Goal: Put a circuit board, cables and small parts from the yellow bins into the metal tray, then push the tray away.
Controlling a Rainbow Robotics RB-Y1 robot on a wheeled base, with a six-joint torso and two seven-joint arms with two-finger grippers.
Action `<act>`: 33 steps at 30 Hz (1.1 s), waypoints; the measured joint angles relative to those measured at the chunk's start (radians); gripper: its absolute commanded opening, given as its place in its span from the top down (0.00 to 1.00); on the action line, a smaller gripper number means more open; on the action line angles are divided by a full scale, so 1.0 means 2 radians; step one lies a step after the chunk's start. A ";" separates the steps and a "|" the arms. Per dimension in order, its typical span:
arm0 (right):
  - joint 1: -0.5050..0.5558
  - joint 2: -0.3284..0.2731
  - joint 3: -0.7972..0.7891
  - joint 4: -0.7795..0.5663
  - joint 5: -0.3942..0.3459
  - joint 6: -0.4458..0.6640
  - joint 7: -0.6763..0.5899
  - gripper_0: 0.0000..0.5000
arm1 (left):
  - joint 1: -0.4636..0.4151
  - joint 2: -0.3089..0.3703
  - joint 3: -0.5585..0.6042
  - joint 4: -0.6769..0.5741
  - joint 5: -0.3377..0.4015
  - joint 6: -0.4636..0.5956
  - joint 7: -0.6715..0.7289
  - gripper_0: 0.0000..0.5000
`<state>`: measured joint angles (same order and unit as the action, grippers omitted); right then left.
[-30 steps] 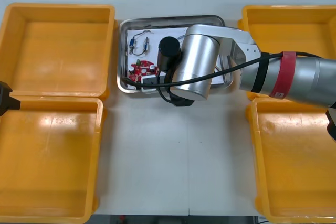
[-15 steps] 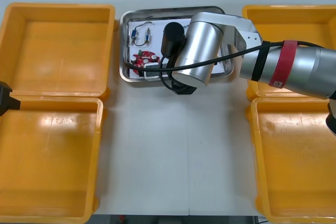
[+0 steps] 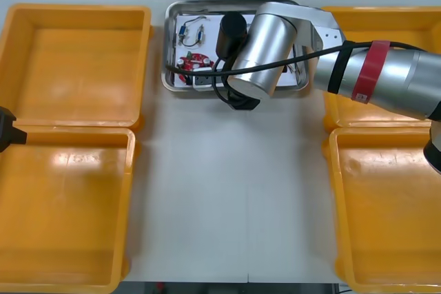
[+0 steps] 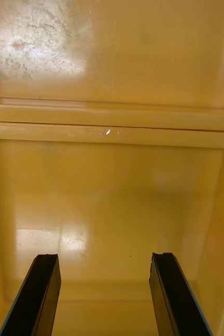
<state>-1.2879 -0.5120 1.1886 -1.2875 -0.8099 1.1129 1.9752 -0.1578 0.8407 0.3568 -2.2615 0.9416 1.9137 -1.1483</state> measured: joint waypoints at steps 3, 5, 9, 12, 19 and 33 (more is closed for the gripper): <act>-0.004 0.004 0.000 0.011 0.000 -0.001 0.002 0.98 | 0.000 0.000 0.000 0.000 0.000 0.000 0.000 0.00; -0.005 0.006 0.000 0.015 0.000 -0.004 0.002 0.98 | 0.000 0.000 0.000 0.000 0.000 0.000 0.000 0.00; -0.008 0.008 0.000 0.025 0.000 -0.015 0.002 0.98 | 0.000 0.000 0.000 0.000 0.000 0.000 0.000 0.00; -0.008 0.009 0.000 0.032 0.000 -0.027 0.002 0.98 | 0.000 0.000 0.000 0.000 0.000 0.000 0.000 0.00; -0.010 0.010 0.000 0.036 -0.001 -0.031 0.003 0.91 | 0.000 0.000 0.000 0.000 0.000 0.000 0.000 0.00; -0.010 0.010 0.000 0.037 -0.001 -0.031 0.011 0.00 | 0.000 0.000 0.000 0.000 0.000 0.000 0.000 0.00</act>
<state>-1.3072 -0.4926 1.1881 -1.2136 -0.8122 1.0504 1.9977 -0.1575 0.8407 0.3570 -2.2616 0.9416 1.9137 -1.1483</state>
